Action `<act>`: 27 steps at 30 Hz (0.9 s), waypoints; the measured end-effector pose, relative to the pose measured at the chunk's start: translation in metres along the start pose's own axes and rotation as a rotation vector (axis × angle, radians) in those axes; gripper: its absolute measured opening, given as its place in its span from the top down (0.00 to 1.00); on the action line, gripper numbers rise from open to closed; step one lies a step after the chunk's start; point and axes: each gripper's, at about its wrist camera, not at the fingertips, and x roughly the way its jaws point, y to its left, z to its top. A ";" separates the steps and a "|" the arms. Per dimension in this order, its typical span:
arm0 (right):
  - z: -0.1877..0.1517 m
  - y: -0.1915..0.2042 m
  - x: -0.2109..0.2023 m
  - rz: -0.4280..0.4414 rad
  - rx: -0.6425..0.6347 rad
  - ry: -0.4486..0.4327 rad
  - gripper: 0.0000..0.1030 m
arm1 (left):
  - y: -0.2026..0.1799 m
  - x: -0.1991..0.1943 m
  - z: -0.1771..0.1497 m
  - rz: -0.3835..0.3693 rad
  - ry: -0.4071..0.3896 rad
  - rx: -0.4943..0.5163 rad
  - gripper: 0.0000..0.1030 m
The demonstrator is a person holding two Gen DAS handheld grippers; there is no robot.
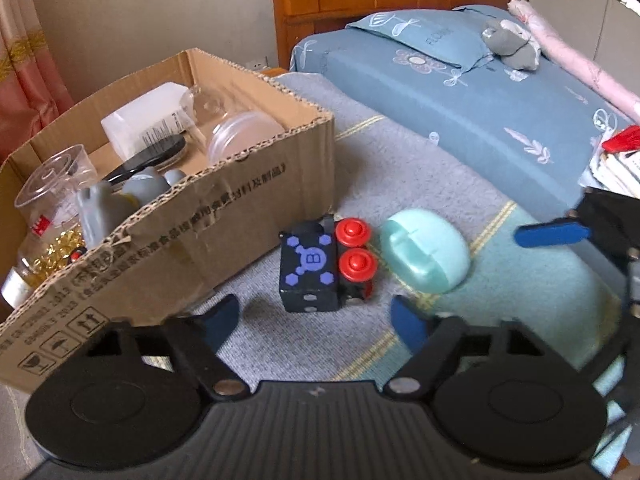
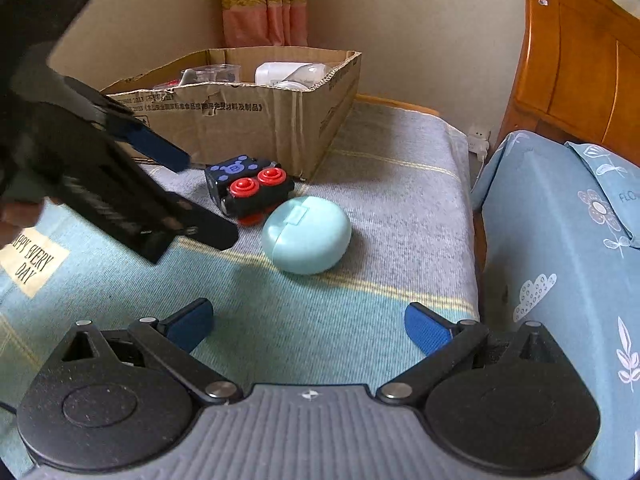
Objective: Organize rigid objects
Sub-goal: 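Move both tools back over the cube toy and mint-green case, then grasp the black-and-red cube with the left tool while the right tool grasps the mint-green case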
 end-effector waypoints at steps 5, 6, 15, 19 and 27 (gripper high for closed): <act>-0.005 0.002 -0.004 0.000 -0.001 -0.013 0.00 | 0.002 0.006 0.004 -0.014 -0.028 -0.025 0.31; -0.005 0.002 -0.004 0.001 -0.001 -0.014 0.00 | 0.001 0.007 0.005 -0.012 -0.032 -0.021 0.31; -0.005 0.002 -0.004 0.002 -0.003 -0.014 0.00 | 0.000 0.008 0.011 -0.022 -0.036 0.000 0.52; -0.005 0.002 -0.004 0.002 -0.005 -0.008 0.00 | 0.008 0.002 0.005 0.015 -0.024 -0.018 0.52; 0.003 0.005 0.003 0.005 -0.010 0.009 0.00 | 0.033 -0.022 -0.024 0.092 0.003 -0.067 0.52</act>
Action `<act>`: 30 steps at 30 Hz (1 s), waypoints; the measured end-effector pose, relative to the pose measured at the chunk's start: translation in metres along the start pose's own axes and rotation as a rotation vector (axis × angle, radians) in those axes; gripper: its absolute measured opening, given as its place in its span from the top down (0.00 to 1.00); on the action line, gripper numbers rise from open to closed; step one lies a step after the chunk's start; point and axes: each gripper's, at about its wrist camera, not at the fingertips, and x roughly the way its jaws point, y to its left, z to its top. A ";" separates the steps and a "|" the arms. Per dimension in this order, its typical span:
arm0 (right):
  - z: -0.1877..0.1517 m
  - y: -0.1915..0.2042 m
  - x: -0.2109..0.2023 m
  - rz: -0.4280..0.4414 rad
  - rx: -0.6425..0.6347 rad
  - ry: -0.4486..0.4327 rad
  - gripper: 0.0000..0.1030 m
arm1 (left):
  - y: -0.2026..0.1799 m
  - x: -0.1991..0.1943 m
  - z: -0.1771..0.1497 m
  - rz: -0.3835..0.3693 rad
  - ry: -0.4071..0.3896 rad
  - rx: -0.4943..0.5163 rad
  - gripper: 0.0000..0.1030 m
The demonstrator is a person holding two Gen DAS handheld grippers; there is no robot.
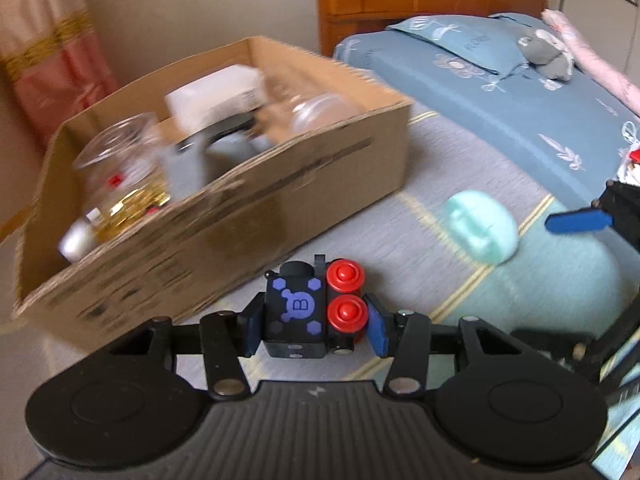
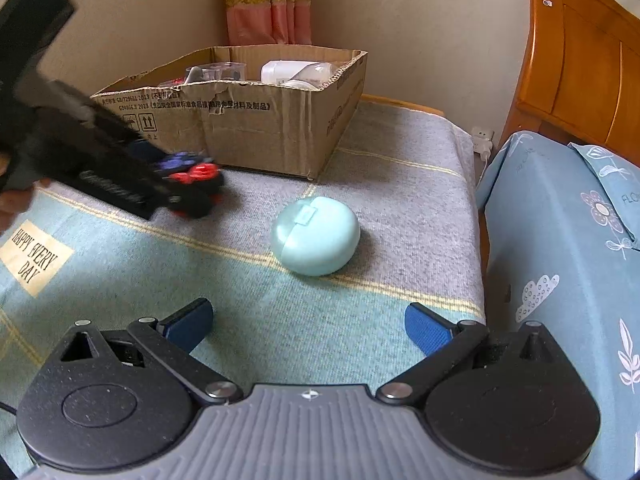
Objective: Organize rigid objects
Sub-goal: 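Grasp the black-and-red cube with the left tool while the right tool grasps the mint-green case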
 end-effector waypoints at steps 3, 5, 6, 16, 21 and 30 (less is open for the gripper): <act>0.004 0.002 0.004 0.004 -0.004 0.003 0.00 | 0.012 -0.008 -0.011 0.023 0.005 -0.036 0.52; 0.007 0.003 0.007 0.005 -0.005 0.003 0.00 | 0.017 -0.012 -0.017 0.034 0.005 -0.051 0.52; 0.008 0.004 0.009 0.006 -0.006 0.001 0.00 | 0.020 -0.013 -0.018 0.037 0.005 -0.056 0.52; 0.026 0.005 0.026 0.003 -0.004 -0.008 0.00 | 0.022 -0.015 -0.022 0.039 0.005 -0.067 0.52; 0.034 0.002 0.035 -0.004 0.004 -0.016 0.01 | 0.023 -0.015 -0.022 0.034 0.004 -0.074 0.52; 0.031 -0.001 0.030 -0.019 0.015 -0.064 0.18 | 0.024 -0.014 -0.022 0.032 0.006 -0.086 0.52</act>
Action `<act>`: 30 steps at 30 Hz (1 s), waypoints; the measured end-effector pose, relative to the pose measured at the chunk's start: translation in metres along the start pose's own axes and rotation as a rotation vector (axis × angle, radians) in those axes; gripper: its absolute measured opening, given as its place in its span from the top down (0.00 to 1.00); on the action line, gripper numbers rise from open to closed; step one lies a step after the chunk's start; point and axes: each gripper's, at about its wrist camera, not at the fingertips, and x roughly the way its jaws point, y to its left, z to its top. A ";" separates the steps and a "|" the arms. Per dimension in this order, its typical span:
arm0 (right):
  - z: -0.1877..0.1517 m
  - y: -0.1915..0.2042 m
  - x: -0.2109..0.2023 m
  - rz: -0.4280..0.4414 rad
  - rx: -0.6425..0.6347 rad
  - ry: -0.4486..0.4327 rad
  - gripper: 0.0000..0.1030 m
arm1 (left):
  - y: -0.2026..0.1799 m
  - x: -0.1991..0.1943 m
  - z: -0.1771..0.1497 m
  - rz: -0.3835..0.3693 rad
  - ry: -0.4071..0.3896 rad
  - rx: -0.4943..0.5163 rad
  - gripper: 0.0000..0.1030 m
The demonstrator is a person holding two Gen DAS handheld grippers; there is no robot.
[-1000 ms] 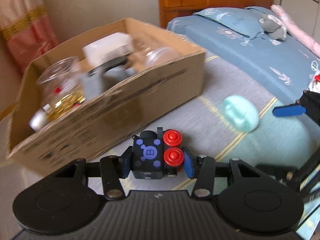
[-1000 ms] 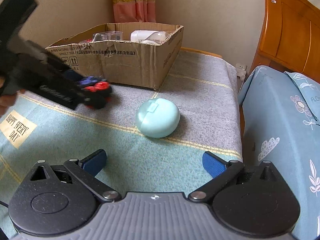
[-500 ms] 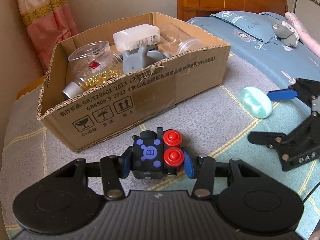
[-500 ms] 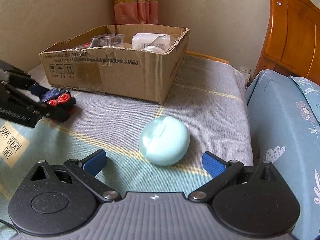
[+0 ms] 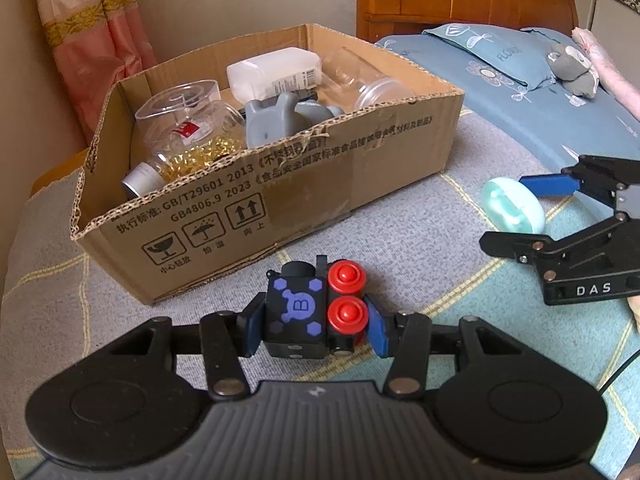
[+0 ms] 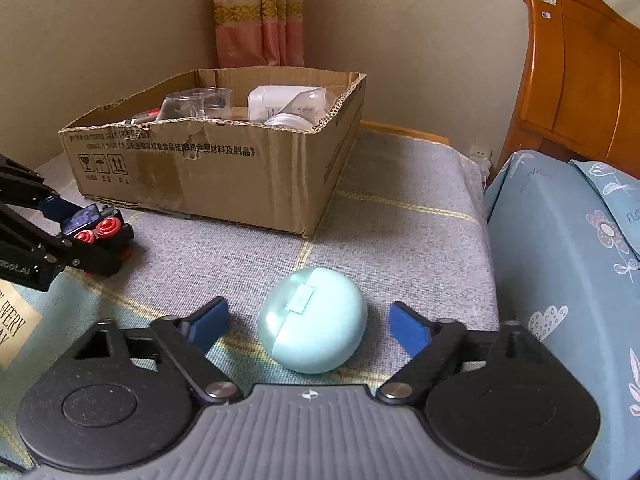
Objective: Organize rigid objects
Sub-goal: 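Grasp the black-and-red cube with the left tool while the right tool grasps the mint-green case, then drop the cube into the box with the left tool while the right tool drops the green case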
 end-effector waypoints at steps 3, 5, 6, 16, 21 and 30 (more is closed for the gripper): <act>0.000 0.000 -0.003 -0.005 -0.008 -0.006 0.29 | 0.001 0.000 0.000 -0.002 -0.001 -0.003 0.52; 0.001 0.001 -0.004 -0.005 -0.010 -0.007 0.39 | 0.000 0.000 0.000 0.003 -0.004 -0.001 0.51; 0.001 0.002 -0.005 -0.010 -0.013 -0.006 0.41 | -0.001 0.000 0.000 0.004 -0.006 0.004 0.50; 0.004 0.007 -0.006 -0.037 -0.024 0.014 0.42 | 0.001 0.002 0.005 -0.017 -0.010 0.015 0.52; 0.006 0.008 -0.011 -0.020 -0.039 0.029 0.42 | 0.000 -0.003 0.004 -0.032 -0.003 0.038 0.52; 0.017 0.007 -0.036 0.021 -0.089 0.031 0.42 | -0.003 -0.038 0.008 -0.072 0.002 0.121 0.52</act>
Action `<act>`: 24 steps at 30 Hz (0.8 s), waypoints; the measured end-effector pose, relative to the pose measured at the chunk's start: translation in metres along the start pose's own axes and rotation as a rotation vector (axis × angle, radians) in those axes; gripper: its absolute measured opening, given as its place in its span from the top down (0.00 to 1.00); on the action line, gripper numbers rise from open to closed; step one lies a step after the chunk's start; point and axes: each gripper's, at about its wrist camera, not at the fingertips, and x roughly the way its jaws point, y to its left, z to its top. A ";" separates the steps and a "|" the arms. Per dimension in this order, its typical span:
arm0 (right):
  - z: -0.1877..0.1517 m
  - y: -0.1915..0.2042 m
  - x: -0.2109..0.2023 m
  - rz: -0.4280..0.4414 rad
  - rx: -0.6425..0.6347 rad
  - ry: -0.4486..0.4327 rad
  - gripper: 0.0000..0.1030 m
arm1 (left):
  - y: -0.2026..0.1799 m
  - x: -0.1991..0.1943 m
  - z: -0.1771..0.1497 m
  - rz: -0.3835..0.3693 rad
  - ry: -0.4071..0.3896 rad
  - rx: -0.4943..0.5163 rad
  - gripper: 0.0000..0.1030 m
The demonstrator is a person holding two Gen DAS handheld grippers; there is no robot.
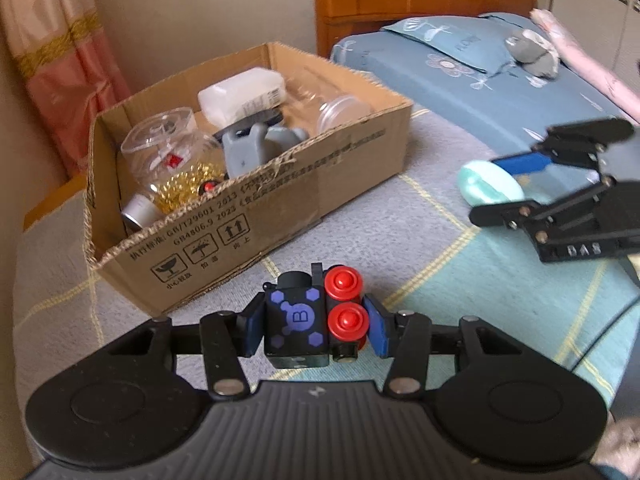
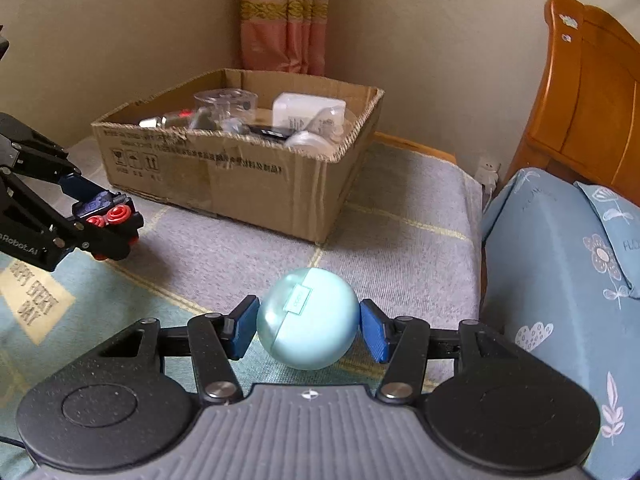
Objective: Organize rigid objects
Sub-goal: 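Drop the cube into the box with the left tool while the right tool drops the green case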
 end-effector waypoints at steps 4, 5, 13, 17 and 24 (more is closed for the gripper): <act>0.012 0.000 -0.012 0.022 -0.017 -0.015 0.42 | 0.001 -0.021 0.007 -0.021 -0.011 0.025 0.52; 0.015 0.000 -0.016 0.032 -0.021 -0.020 0.42 | 0.001 -0.025 0.009 -0.021 -0.015 0.030 0.52; 0.054 0.009 -0.032 0.078 -0.069 -0.077 0.42 | 0.016 -0.048 0.032 -0.012 -0.050 0.051 0.52; 0.076 0.013 -0.029 0.081 -0.081 -0.107 0.42 | 0.031 -0.051 0.046 0.008 -0.075 0.040 0.52; 0.117 0.022 -0.008 0.106 -0.103 -0.129 0.42 | 0.063 -0.044 0.073 0.049 -0.107 0.002 0.52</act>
